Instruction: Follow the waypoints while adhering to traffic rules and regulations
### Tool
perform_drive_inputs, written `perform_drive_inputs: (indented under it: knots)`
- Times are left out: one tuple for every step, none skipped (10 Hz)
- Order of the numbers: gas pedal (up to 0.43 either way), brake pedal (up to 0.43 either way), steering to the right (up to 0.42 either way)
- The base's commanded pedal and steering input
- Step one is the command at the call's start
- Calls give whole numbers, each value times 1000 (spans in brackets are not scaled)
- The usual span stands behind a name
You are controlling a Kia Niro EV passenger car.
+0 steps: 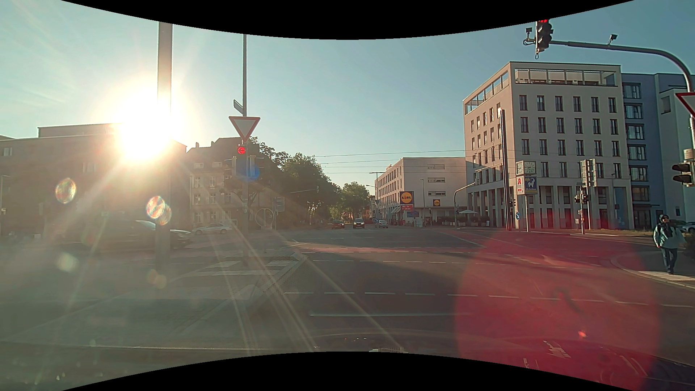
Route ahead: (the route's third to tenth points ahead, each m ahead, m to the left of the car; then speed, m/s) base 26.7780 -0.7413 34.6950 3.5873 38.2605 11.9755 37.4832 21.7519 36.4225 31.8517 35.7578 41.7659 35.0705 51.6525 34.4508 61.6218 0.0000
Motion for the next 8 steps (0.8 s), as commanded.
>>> perform_drive_inputs:
  knots:
    - [0, 226, -1]
    - [0, 226, -1]
    - [0, 226, -1]
    - [0, 226, -1]
    - [0, 226, -1]
    - [0, 226, -1]
    - [0, 226, -1]
    - [0, 226, -1]
